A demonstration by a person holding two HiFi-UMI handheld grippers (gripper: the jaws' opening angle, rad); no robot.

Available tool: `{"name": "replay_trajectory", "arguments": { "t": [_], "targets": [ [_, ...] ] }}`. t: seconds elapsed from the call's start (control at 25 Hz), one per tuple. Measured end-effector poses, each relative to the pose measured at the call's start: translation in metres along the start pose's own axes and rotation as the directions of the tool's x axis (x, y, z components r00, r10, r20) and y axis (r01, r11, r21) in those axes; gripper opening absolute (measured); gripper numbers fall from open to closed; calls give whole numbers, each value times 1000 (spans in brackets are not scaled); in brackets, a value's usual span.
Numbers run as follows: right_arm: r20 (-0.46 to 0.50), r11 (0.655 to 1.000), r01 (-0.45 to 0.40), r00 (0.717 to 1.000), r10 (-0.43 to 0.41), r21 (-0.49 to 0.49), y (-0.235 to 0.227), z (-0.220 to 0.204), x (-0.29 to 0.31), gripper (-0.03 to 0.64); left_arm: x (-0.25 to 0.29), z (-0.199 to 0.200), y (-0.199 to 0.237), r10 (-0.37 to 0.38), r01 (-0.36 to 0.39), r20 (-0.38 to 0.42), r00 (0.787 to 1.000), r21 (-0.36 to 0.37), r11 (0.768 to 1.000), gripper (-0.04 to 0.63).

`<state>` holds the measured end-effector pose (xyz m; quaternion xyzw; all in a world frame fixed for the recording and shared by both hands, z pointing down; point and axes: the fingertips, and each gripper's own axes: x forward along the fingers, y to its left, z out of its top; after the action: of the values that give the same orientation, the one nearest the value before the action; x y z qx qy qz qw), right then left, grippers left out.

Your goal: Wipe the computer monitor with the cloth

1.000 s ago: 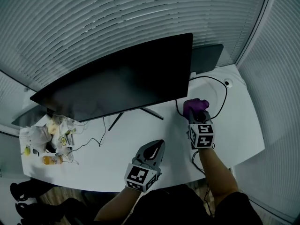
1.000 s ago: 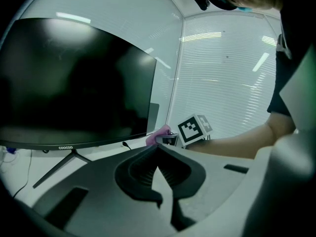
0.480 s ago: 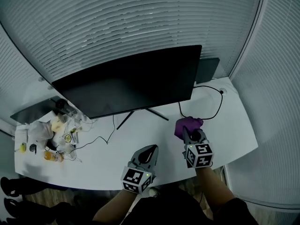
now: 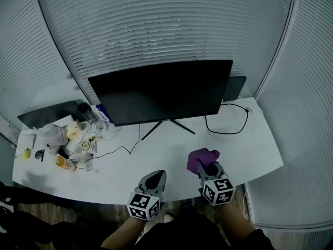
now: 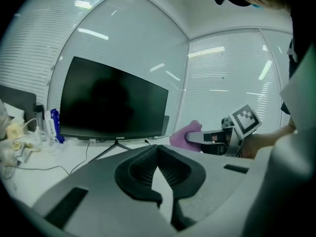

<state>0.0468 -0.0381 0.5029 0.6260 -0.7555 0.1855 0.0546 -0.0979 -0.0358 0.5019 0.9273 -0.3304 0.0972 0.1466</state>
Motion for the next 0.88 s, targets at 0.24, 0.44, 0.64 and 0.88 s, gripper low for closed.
{"name": "replay_trajectory", "arguments": {
  "t": [0.24, 0.44, 0.64, 0.88],
  "targets": [
    [-27, 999, -49, 998, 49, -15, 44, -16, -28, 60, -42, -24, 4, 34, -34, -12, 999, -50, 998, 4],
    [-42, 998, -70, 997, 69, -4, 67, -35, -41, 60, -63, -39, -1, 36, -37, -5, 999, -63, 997, 4],
    [-33, 996, -91, 995, 91, -4, 87, -38, -53, 61, -73, -37, -6, 17, -16, 4, 1000, -52, 999, 5],
    [-52, 992, -128, 991, 127, -15, 99, -46, -63, 61, -79, -30, -13, 10, -8, 27, 1000, -48, 999, 5]
  ]
}}
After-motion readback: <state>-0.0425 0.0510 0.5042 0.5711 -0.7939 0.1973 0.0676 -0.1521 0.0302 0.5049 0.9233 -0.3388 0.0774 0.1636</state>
